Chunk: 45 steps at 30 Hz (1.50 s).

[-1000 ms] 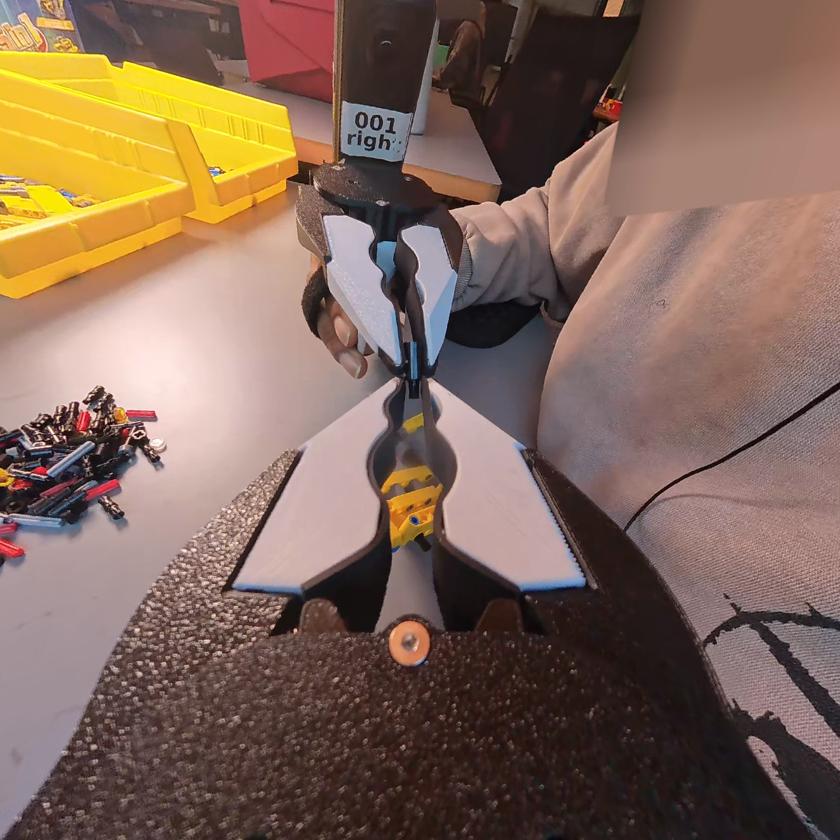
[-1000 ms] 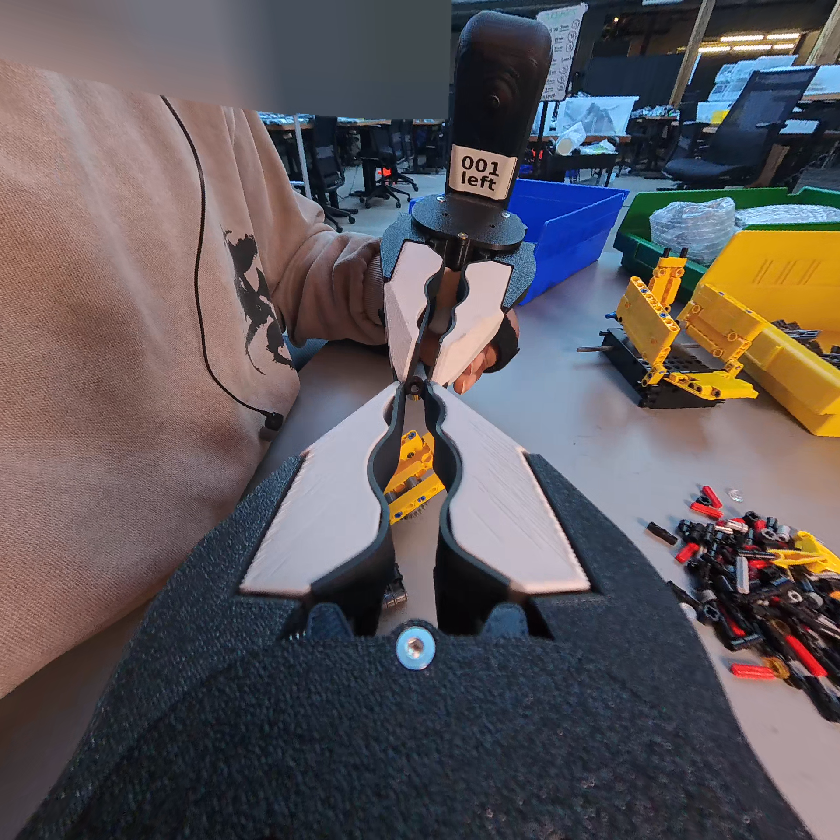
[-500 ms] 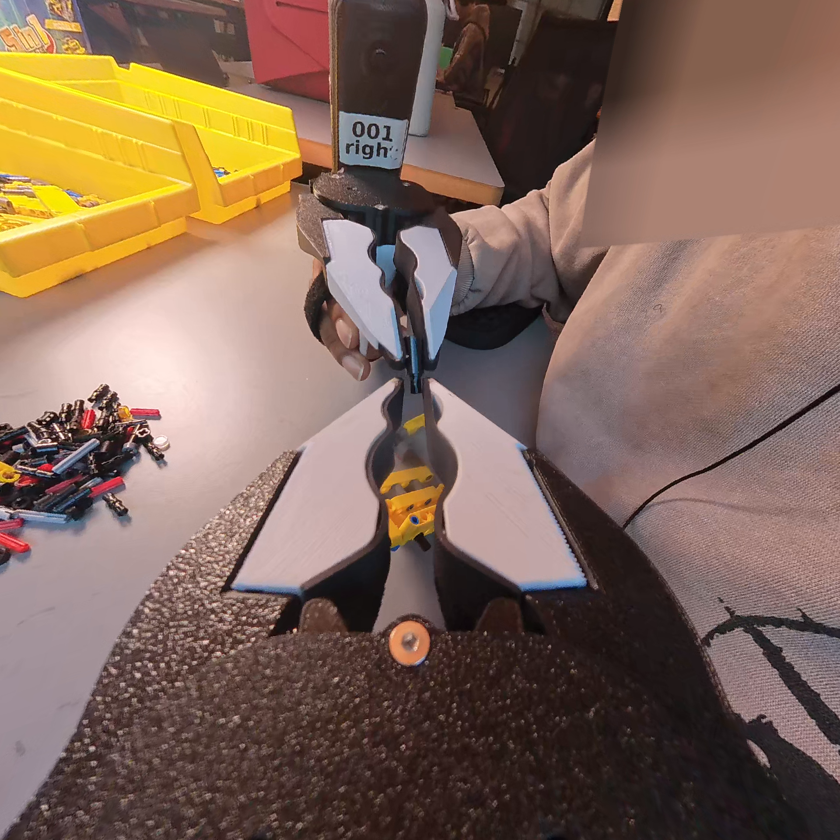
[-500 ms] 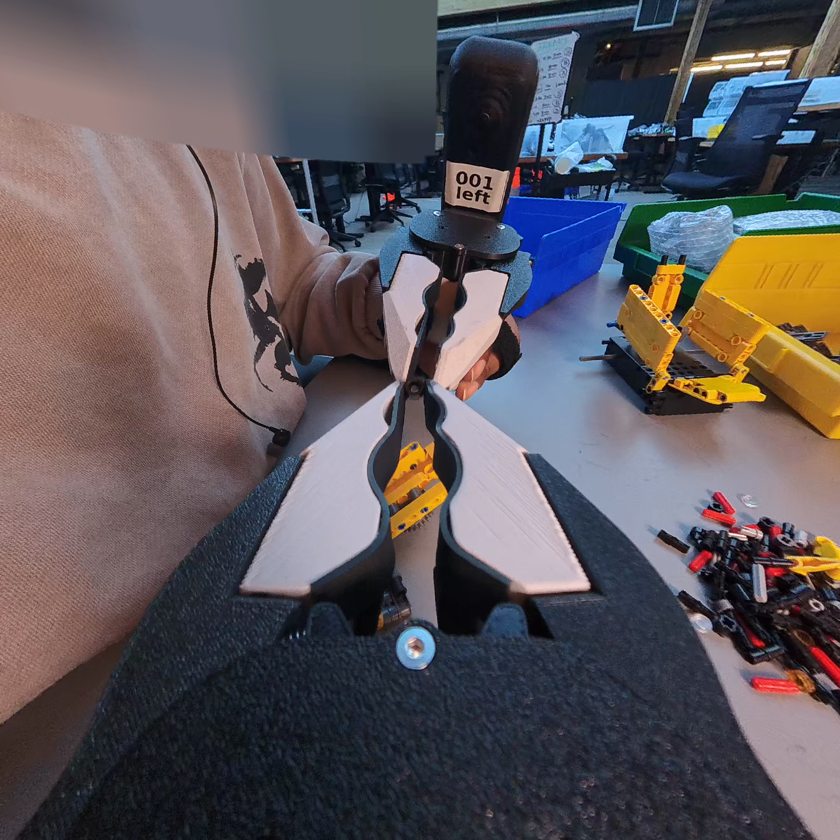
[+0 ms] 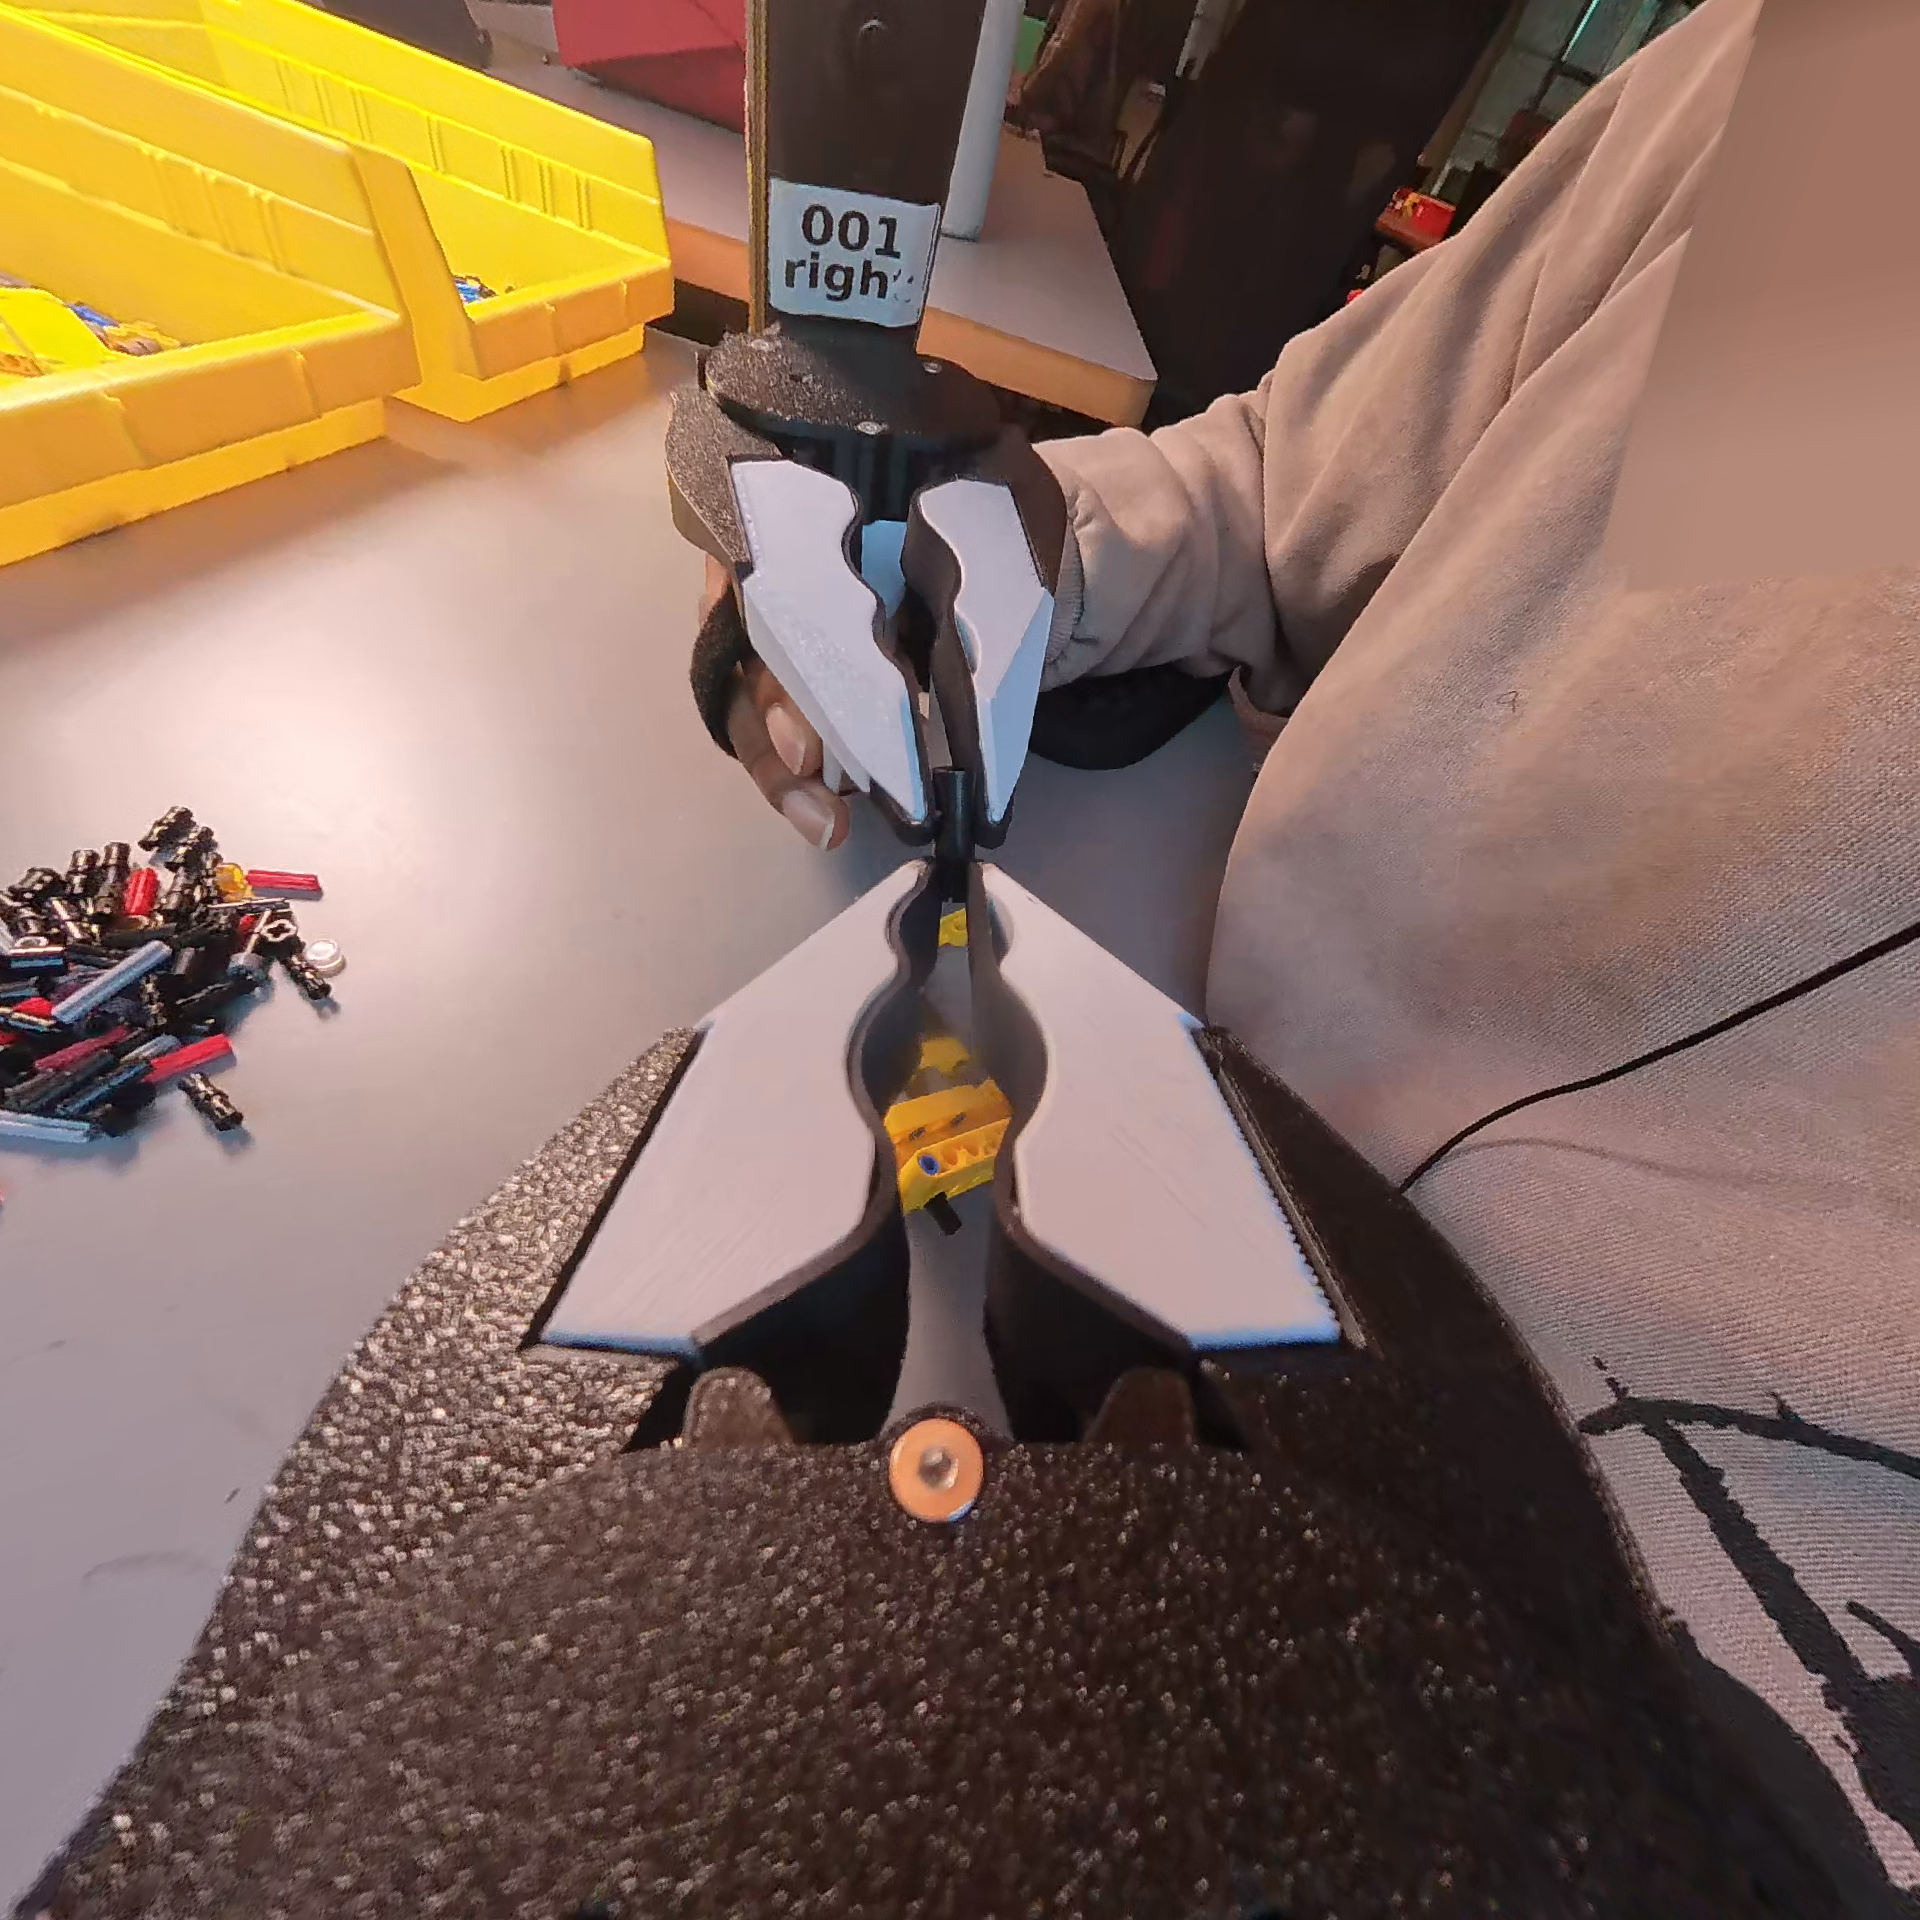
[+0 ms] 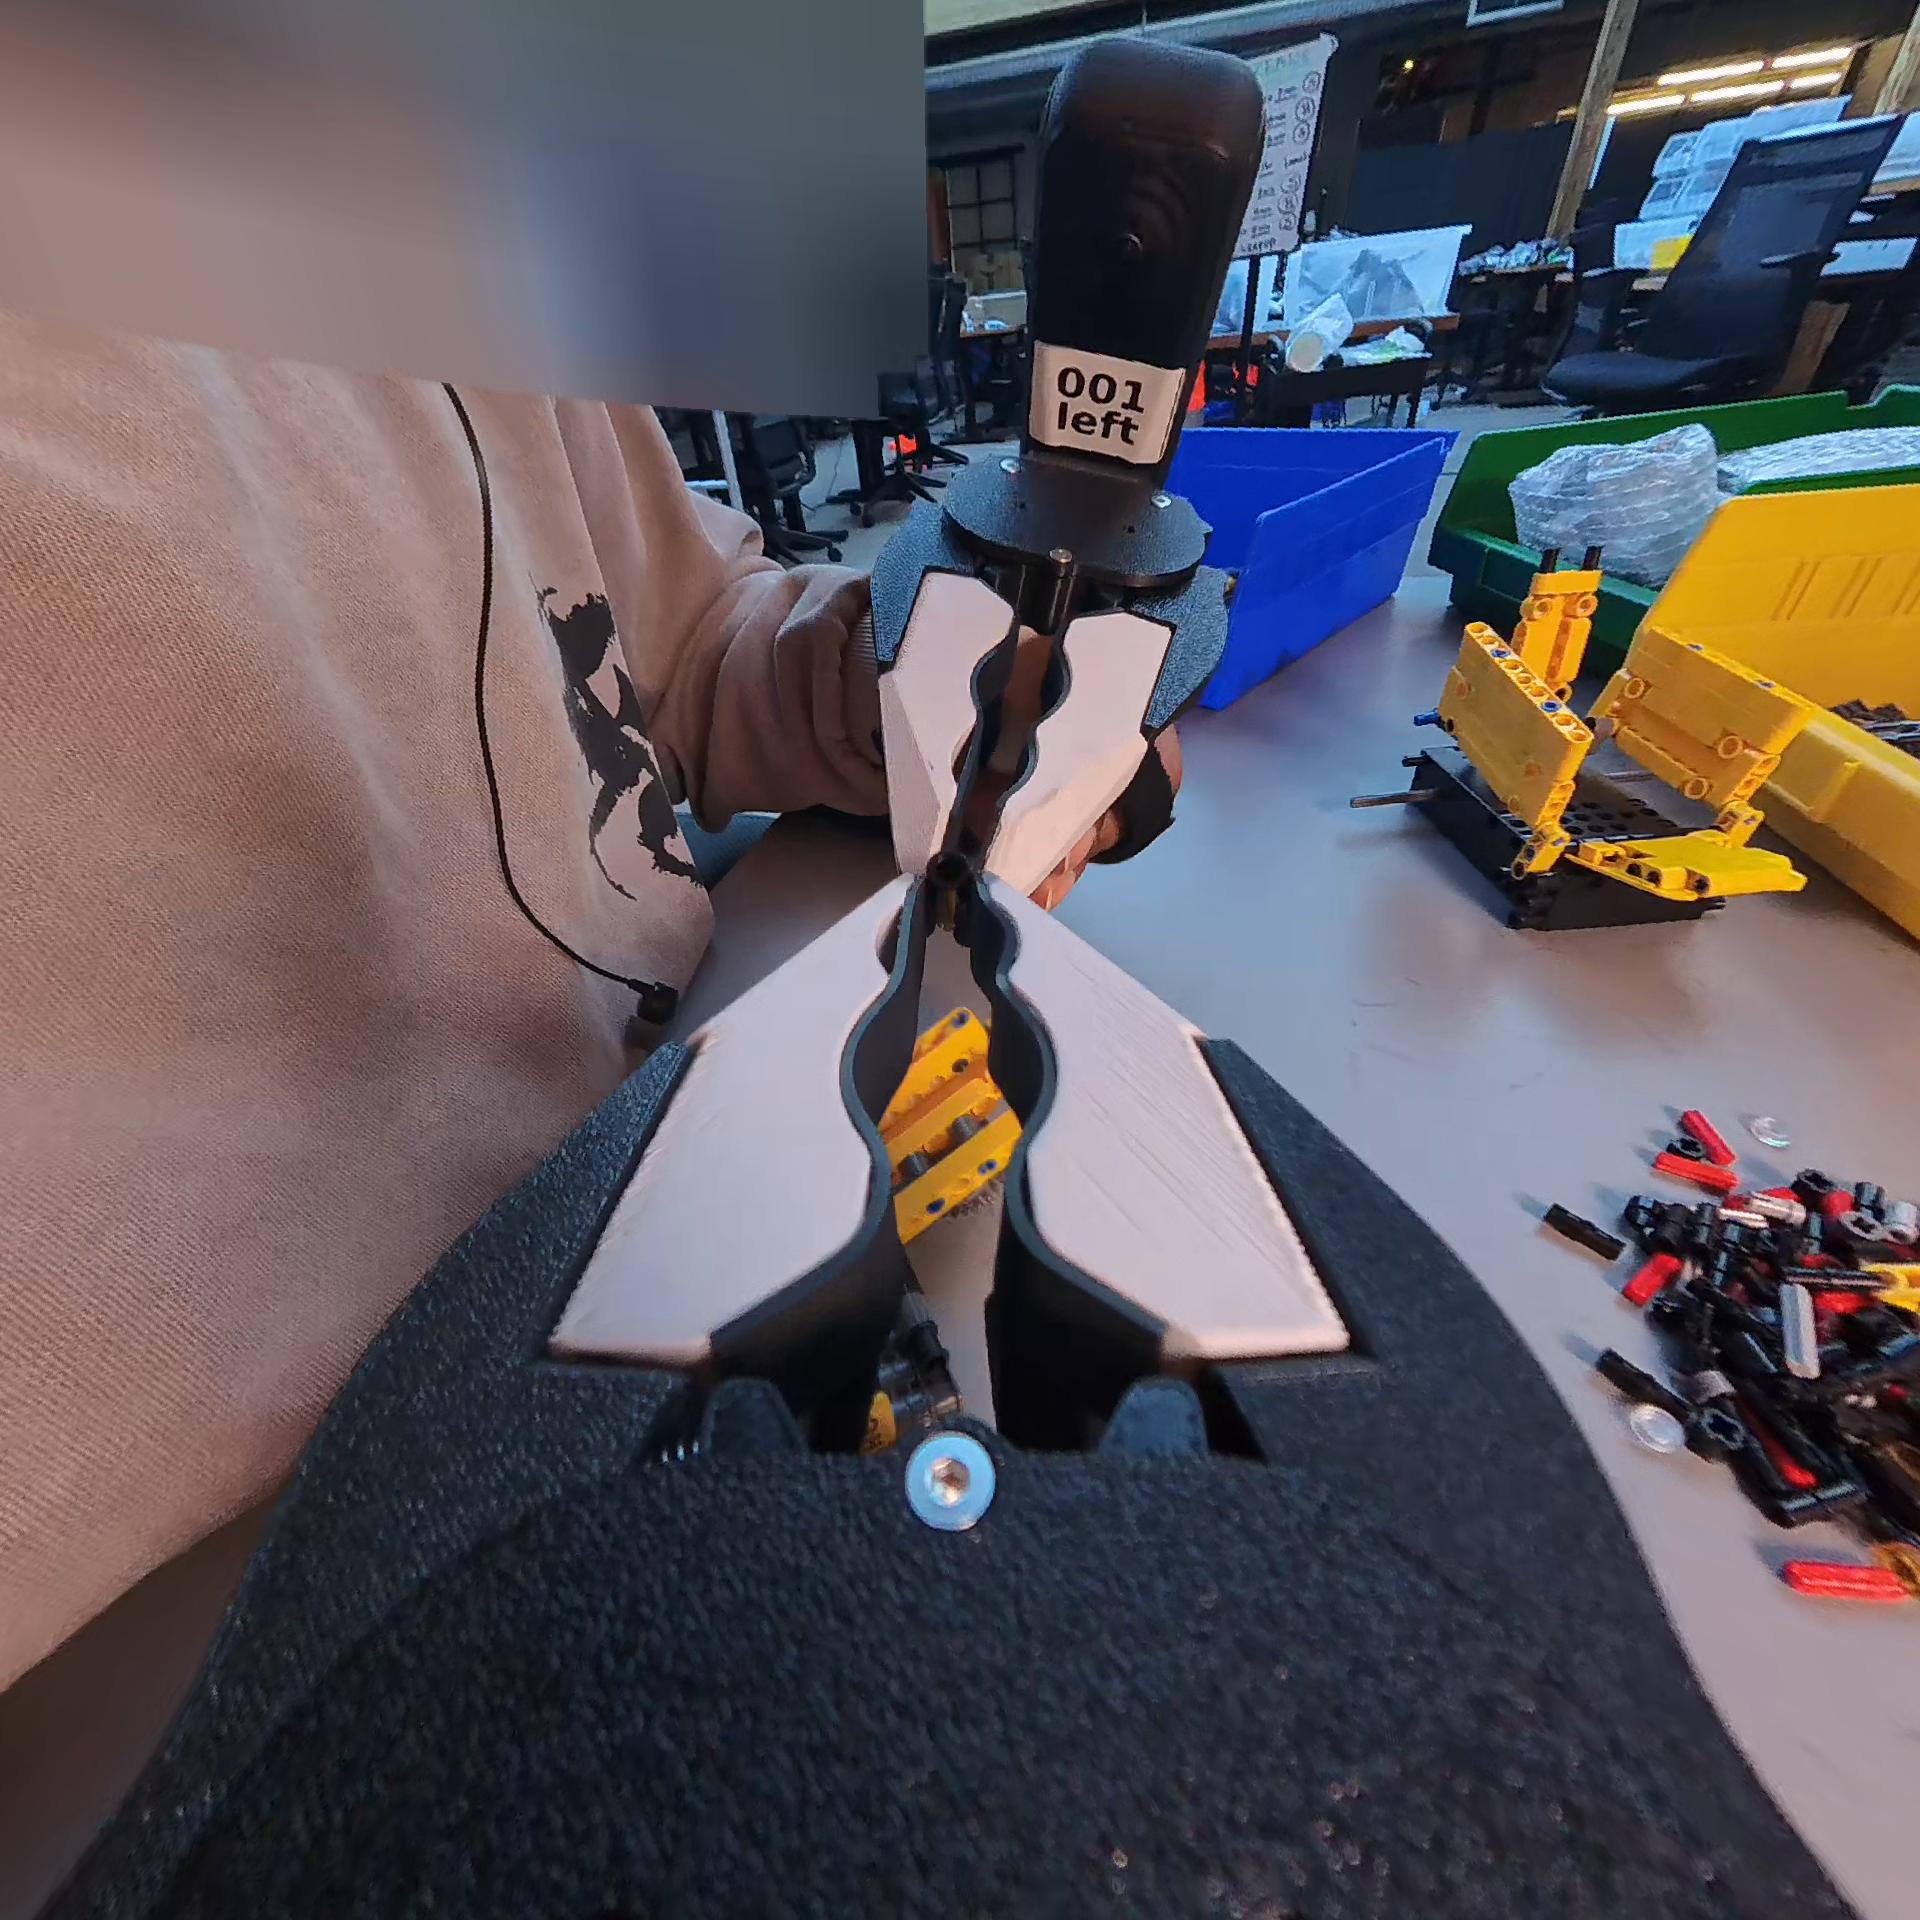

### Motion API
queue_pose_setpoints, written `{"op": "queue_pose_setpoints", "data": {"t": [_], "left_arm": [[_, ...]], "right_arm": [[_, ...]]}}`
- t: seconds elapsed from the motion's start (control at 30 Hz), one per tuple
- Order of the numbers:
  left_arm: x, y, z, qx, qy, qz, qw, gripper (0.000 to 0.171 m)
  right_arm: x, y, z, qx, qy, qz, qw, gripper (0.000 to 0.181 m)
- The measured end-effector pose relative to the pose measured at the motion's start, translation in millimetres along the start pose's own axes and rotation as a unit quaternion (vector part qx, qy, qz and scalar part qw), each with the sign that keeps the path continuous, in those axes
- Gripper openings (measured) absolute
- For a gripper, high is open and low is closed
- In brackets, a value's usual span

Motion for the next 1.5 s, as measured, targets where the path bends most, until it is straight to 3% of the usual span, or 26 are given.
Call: {"op": "queue_pose_setpoints", "data": {"t": [0.57,1.07,1.1,1.13,1.17,1.2,1.27,1.3,1.33,1.5], "left_arm": [[25.1,1.2,14.5,0.039,-0.099,-0.03,0.994,0.003],[36.6,16.7,15.4,0.021,-0.109,-0.023,0.994,0.003],[37.0,19.0,14.4,0.017,-0.107,-0.019,0.994,0.004],[23.9,26.9,5.1,0.036,-0.018,0.002,0.999,0.005],[-11.4,36.1,-18.1,0.025,0.096,0.021,0.995,0.004],[-31.4,35.8,-35.5,-0.019,0.086,0.091,0.992,0.004],[10.0,28.6,-21.3,0.014,0.029,-0.008,0.999,0.004],[31.9,31.1,-7.2,0.021,-0.01,-0.022,0.999,0.004],[40.5,35.3,-1.7,0.025,0.0,-0.024,0.999,0.004],[29.1,48.8,-7.5,0.035,0.018,-0.006,0.999,0.004]], "right_arm": [[29.5,-16.3,-4.0,-0.022,-0.105,-0.087,0.99,0.003],[37.8,-28.3,-4.6,-0.035,-0.152,-0.126,0.98,0.002],[39.1,-29.5,-4.3,-0.037,-0.154,-0.125,0.979,0.002],[43.4,-31.0,-1.4,-0.034,-0.184,-0.135,0.973,0.005],[66.4,-36.8,16.5,-0.007,-0.298,-0.186,0.936,0.004],[86.7,-39.5,29.5,-0.015,-0.314,-0.148,0.938,0.004],[101.7,-35.6,41.2,-0.077,-0.267,-0.043,0.96,0.004],[96.6,-38.3,45.1,-0.088,-0.265,-0.053,0.959,0.005],[86.8,-42.0,46.3,-0.083,-0.266,-0.08,0.957,0.006],[65.4,-48.6,44.4,-0.078,-0.24,-0.117,0.961,0.006]]}}
Point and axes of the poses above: each gripper's, where its closed fingertips meet, z back along the fingers, x out of its top, y = z × x across the jaws, the point moved 9 cm from there along z, back along the fingers, and after that the axes turned 14 degrees about -x, right-handed, at the moved point
